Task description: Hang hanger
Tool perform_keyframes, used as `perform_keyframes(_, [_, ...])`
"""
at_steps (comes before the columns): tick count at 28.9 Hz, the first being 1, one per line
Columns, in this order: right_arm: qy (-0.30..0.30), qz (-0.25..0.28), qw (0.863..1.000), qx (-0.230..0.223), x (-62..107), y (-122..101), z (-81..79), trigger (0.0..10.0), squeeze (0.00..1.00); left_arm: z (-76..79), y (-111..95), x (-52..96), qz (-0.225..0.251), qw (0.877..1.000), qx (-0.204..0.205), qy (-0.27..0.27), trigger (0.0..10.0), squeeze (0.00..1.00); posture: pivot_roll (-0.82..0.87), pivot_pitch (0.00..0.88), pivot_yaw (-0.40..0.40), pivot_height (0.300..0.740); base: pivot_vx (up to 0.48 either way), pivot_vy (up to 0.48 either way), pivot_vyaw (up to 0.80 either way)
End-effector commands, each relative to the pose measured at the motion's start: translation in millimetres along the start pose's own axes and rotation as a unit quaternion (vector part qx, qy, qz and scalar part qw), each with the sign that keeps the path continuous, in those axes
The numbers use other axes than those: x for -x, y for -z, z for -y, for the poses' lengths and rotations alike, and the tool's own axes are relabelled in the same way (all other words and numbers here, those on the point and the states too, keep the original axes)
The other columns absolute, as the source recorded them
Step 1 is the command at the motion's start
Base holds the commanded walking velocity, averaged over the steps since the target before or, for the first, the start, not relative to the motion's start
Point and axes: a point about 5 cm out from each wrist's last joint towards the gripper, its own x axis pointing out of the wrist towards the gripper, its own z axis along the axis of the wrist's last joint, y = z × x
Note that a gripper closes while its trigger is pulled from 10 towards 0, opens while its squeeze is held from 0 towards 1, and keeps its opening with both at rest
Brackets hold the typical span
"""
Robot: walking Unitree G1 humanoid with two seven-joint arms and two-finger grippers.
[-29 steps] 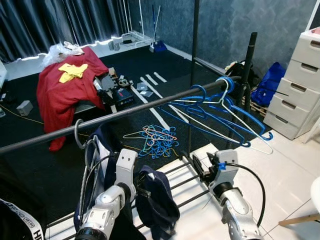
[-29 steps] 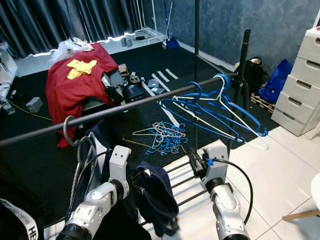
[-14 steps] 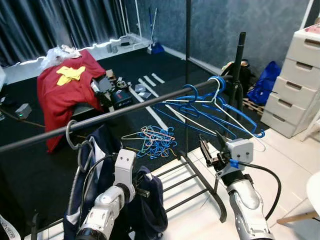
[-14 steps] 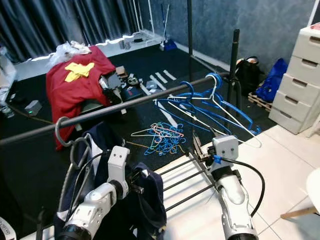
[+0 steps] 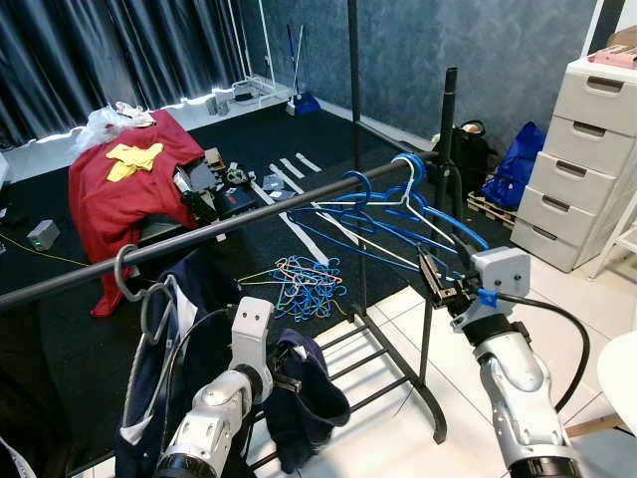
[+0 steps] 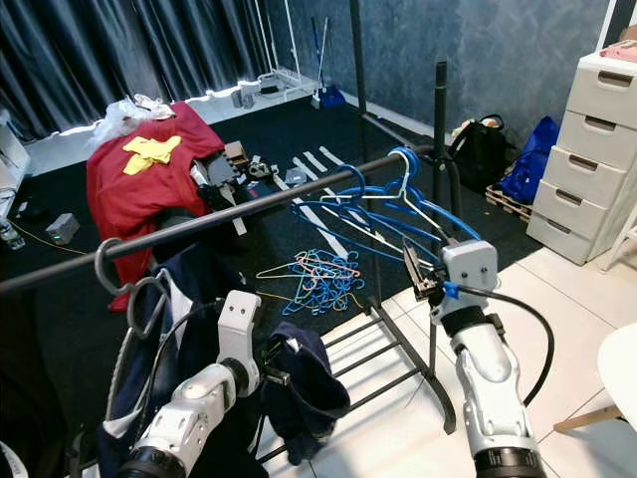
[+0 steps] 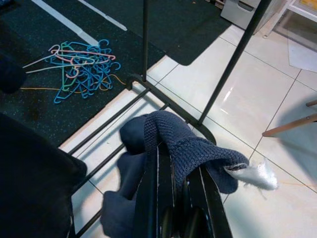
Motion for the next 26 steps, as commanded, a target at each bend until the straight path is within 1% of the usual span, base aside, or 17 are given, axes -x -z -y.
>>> perform_keyframes(1, [-0.015,0.013,1.000,0.011,-11.1,-15,0.5,10.0,0.00,-3.7,-1,0.9,0.000,1.000,0.003,-0.009,10.0,0.00,-0.06,0.032,0.113,0.740,0.000,0.000,0.00])
perform_keyframes(6, [-0.005,0.007,1.000,0.013,-16.2,-20,9.8,10.0,0.00,-3.9,-2,0.4,0.002,1.000,0.002,-0.010,10.0,0.00,-0.05,0.032,0.115,0.740,0.000,0.000,0.00])
perform_keyframes(7, [-0.008,-0.009,1.000,0.016,-18.3,-19,13.5,10.0,0.00,-4.2,-3,0.4,0.002,1.000,-0.001,-0.009,10.0,0.00,-0.05,0.037,0.115,0.740,0.000,0.000,0.00])
perform_keyframes(10, [-0.017,-0.022,1.000,0.010,-20.7,-18,15.9,10.0,0.00,-5.0,-4,0.6,0.003,1.000,-0.004,-0.008,10.0,0.00,-0.05,0.040,0.115,0.740,0.000,0.000,0.00])
perform_keyframes(11, [-0.032,-0.033,0.999,0.004,-23.4,-17,16.7,10.0,0.32,-6.2,-5,1.1,0.005,1.000,-0.006,-0.008,10.0,0.00,-0.04,0.042,0.117,0.740,0.000,0.000,0.00])
perform_keyframes(12, [-0.032,-0.033,0.999,0.004,-23.4,-17,16.7,10.0,0.32,-6.2,-5,1.1,0.005,1.000,-0.006,-0.008,10.0,0.00,-0.04,0.042,0.117,0.740,0.000,0.000,0.00])
perform_keyframes(13, [-0.062,-0.051,0.997,-0.005,-28.3,-16,16.1,10.0,1.00,-8.0,-6,2.1,0.006,1.000,-0.008,-0.009,10.0,0.00,-0.04,0.048,0.117,0.740,0.000,0.000,0.00])
perform_keyframes(14, [-0.062,-0.051,0.997,-0.005,-28.3,-16,16.1,10.0,1.00,-8.0,-6,2.1,0.006,1.000,-0.008,-0.009,10.0,0.00,-0.04,0.048,0.117,0.740,0.000,0.000,0.00])
perform_keyframes(15, [-0.088,-0.069,0.994,-0.007,-34.3,-14,15.5,10.0,1.00,-9.8,-7,3.5,0.007,1.000,-0.010,-0.011,10.0,0.00,-0.04,0.059,0.111,0.740,0.000,0.000,0.00])
perform_keyframes(17, [-0.088,-0.069,0.994,-0.007,-34.3,-14,15.5,10.0,1.00,-9.8,-7,3.5,0.007,1.000,-0.010,-0.011,10.0,0.00,-0.04,0.059,0.111,0.740,0.000,0.000,0.00])
perform_keyframes(18, [-0.116,-0.084,0.990,-0.002,-42.6,-13,15.6,10.0,0.26,-12.3,-8,5.5,0.008,1.000,-0.016,-0.014,10.0,0.00,-0.02,0.069,0.098,0.740,0.000,0.000,0.00])
perform_keyframes(19, [-0.136,-0.095,0.986,0.002,-50.6,-13,16.6,10.0,0.00,-15.7,-9,8.4,0.010,1.000,-0.019,-0.020,10.0,0.00,0.00,0.081,0.081,0.740,0.000,0.000,0.00])
perform_keyframes(20, [-0.136,-0.095,0.986,0.002,-50.6,-13,16.6,10.0,0.00,-15.7,-9,8.4,0.010,1.000,-0.019,-0.020,10.0,0.00,0.00,0.081,0.081,0.740,0.000,0.000,0.00])
perform_keyframes(21, [-0.152,-0.099,0.983,0.003,-57.5,-14,17.6,10.0,0.00,-20.0,-10,12.6,0.013,0.999,-0.022,-0.029,10.0,0.00,0.02,0.095,0.067,0.740,0.000,0.000,0.00])
perform_keyframes(23, [-0.164,-0.104,0.981,0.002,-64.4,-14,19.1,10.0,0.00,-25.3,-11,18.2,0.015,0.999,-0.025,-0.040,10.0,0.00,0.03,0.108,0.061,0.740,0.000,0.000,0.00])
perform_keyframes(24, [-0.164,-0.104,0.981,0.002,-64.4,-14,19.1,10.0,0.00,-25.3,-11,18.2,0.015,0.999,-0.025,-0.040,10.0,0.00,0.03,0.108,0.061,0.740,0.000,0.000,0.00])
perform_keyframes(26, [-0.176,-0.116,0.977,0.021,-74.3,-14,22.8,10.0,0.00,-33.3,-13,30.5,0.016,0.998,-0.033,-0.051,10.0,0.00,0.06,0.138,0.058,0.740,0.000,0.000,0.00])
